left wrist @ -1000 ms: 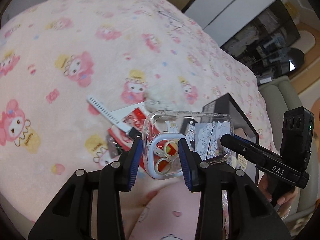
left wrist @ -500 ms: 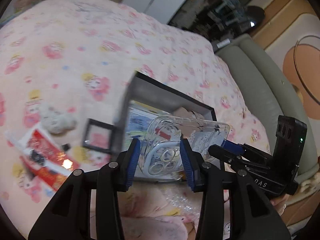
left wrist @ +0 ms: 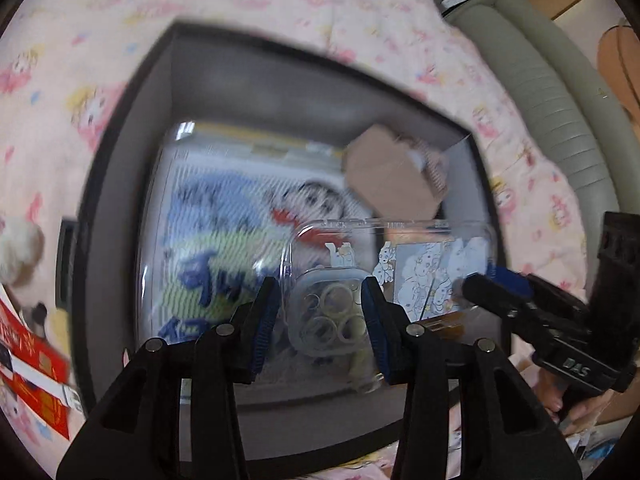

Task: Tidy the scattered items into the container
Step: 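Carry the clear case over the container with the left gripper, then lower the clear case into the container onto the bead kit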

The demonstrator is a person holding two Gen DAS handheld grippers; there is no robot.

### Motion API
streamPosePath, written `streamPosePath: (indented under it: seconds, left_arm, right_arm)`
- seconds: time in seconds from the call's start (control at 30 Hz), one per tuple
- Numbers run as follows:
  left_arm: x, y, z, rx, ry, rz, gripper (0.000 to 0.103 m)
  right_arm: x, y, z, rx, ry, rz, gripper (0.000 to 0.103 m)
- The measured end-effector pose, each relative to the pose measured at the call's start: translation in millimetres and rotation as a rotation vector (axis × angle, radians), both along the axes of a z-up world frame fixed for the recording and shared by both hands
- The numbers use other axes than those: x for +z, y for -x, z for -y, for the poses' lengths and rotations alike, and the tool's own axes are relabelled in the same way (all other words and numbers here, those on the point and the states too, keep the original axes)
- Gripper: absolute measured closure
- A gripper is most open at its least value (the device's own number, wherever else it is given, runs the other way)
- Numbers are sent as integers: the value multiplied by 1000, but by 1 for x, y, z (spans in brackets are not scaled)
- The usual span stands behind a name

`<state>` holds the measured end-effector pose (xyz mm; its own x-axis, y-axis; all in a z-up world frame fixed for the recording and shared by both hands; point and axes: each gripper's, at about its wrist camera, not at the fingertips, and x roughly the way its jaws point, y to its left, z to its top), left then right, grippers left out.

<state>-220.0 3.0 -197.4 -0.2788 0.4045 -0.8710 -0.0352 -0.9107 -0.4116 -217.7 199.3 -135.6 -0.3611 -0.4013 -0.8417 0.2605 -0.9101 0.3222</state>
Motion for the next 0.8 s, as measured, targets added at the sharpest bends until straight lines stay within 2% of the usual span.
streamPosePath:
  seconds: [0.17, 0.3, 0.47, 0.53, 0.6, 0.63, 0.7, 0.8]
  left_arm:
    - [-2, -7, -5, 9, 68, -21, 61]
    - [3, -12, -16, -10, 124, -66, 60]
    - [3, -19, -23, -27, 183, -83, 60]
    - [3, -17, -23, -25, 200, -86, 56]
    - [0, -13, -21, -22, 229, -74, 47]
    - [-4, -11, -20, -17, 232, -63, 43]
    - [-6, -9, -15, -3, 204, -43, 43]
    - [-3, -11, -11, 7, 208, -51, 48]
  right_arm:
    - [-13, -6, 22, 37, -73, 1, 63]
    - [-21, -11, 31, 61, -95, 5, 63]
    - [-32, -8, 31, 50, -104, 39, 63]
    - [-33, -6, 27, 45, -85, 58, 63]
    - [-31, -7, 25, 38, -80, 56, 63]
    - [-30, -8, 25, 34, -86, 48, 63]
    - [-29, -9, 26, 32, -107, 43, 63]
    - [-27, -11, 28, 37, -117, 31, 63]
